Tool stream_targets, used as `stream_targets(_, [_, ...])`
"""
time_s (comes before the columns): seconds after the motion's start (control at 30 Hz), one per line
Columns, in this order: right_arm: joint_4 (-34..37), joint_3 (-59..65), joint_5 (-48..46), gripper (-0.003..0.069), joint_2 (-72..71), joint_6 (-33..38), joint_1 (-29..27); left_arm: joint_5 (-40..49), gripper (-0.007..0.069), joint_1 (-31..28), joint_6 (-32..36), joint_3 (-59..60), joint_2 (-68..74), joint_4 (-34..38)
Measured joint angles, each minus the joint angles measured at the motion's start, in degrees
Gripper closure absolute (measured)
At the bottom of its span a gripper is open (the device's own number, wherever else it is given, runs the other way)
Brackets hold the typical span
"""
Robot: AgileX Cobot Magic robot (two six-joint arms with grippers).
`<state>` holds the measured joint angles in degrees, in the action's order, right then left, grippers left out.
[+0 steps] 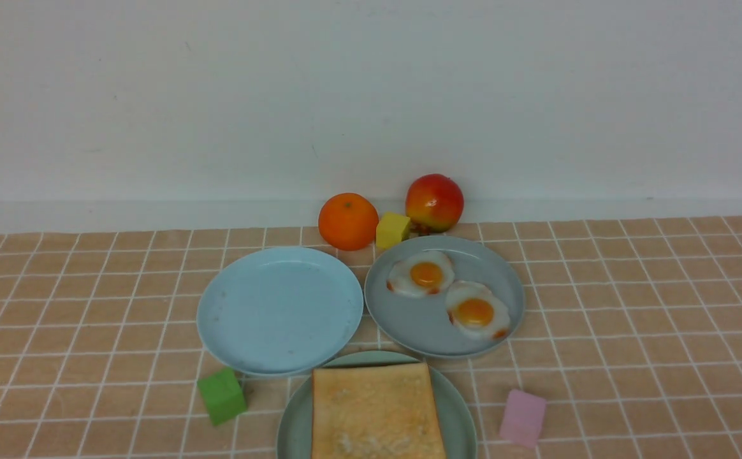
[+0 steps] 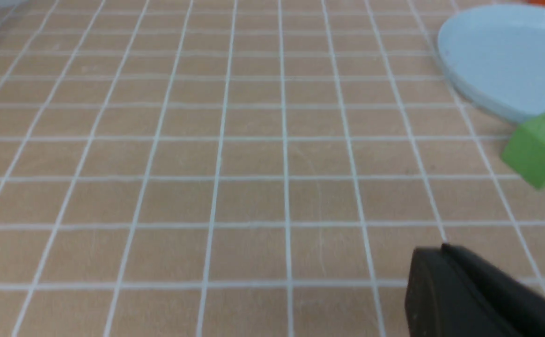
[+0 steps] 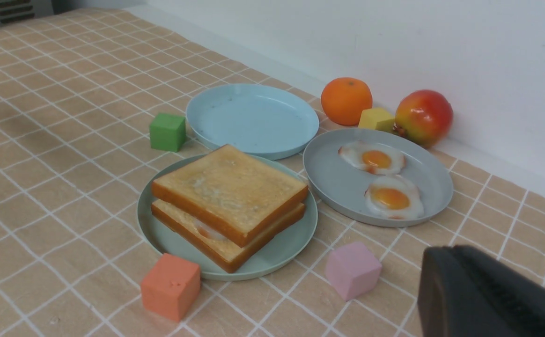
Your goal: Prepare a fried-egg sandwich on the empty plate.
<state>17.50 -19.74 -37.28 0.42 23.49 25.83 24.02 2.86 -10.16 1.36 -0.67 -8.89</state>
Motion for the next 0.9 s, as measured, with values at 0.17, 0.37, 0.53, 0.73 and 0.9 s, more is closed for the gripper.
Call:
stream_targets(0.17, [0.0, 0.0, 0.0, 0.0634, 0.0, 0.06, 0.0, -1.99, 0.0637, -2.65, 0.13, 0.25, 0.0, 1.71])
stream_targets(0.37, [0.0, 0.0, 0.0, 0.0627, 0.0, 0.06, 0.0, -2.03, 0.0634, -6.59, 0.18, 0.25, 0.0, 1.9])
stream_targets(0.53, [0.0, 0.0, 0.0, 0.0627, 0.0, 0.06, 0.0, -2.03, 0.0634, -6.67, 0.18, 0.25, 0.0, 1.95])
stream_targets(0.73, [0.0, 0.0, 0.0, 0.0627, 0.0, 0.06, 0.0, -2.05, 0.0627, -6.7, 0.18, 0.25, 0.0, 1.96])
stream_targets(0.9, [0.0, 0.0, 0.0, 0.0624, 0.0, 0.06, 0.0, -2.05, 0.0623, -6.78, 0.18, 0.25, 0.0, 2.01])
